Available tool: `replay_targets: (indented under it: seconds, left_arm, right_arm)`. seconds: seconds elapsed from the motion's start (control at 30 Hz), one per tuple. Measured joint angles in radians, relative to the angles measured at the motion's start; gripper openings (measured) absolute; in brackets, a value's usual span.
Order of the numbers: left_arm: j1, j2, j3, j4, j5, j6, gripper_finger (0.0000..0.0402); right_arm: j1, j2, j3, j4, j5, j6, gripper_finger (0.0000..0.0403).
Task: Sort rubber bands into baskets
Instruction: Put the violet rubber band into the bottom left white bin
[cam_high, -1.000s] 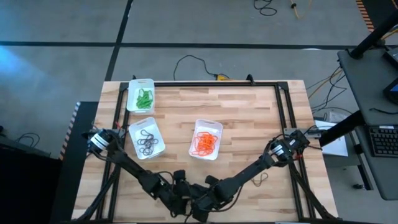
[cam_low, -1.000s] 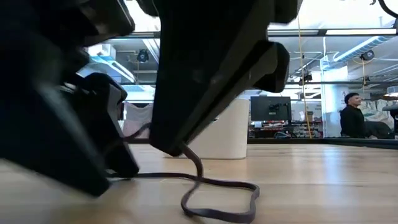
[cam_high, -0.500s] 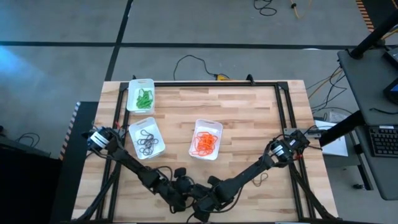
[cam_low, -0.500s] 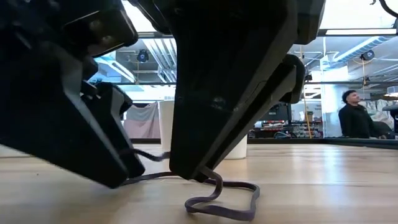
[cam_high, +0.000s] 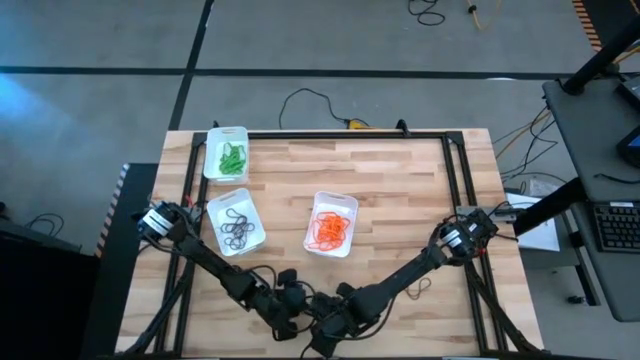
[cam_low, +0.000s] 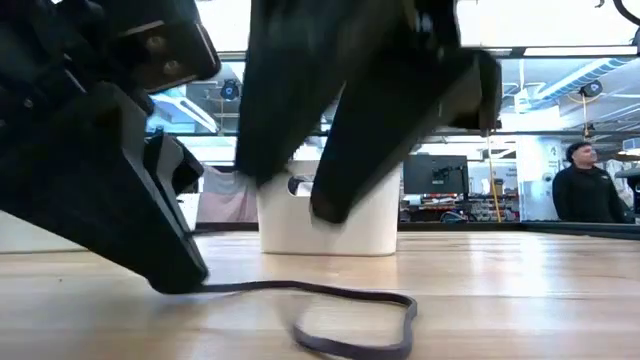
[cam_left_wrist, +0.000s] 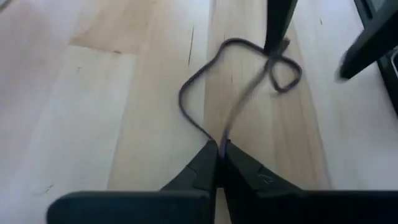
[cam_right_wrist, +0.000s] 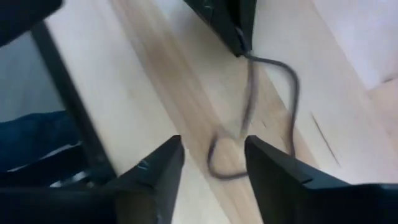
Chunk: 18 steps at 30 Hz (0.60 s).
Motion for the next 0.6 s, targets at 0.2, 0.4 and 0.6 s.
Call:
replay_targets:
  seconds: [0.2,0.4,0.6]
  left_arm:
    - [0.000,-0.115,-0.043,-0.076,-0.032,0.000,0.0001]
    - [0.000,-0.355,-0.093,-0.320,-0.108,0.045,0.0000]
    - [-0.001,-0.693,-0.061,-0.727,-0.116,0.031,0.0000]
  right_arm:
    - [0.000,-0.087,0.001,-0.072,-0.006,0.001,0.0216]
    - [0.000,-0.212,0.001,-0.187,0.020,0.002,0.0261]
    - [0.014,-0.311,-0.001,-0.283,0.144,0.012,0.0270]
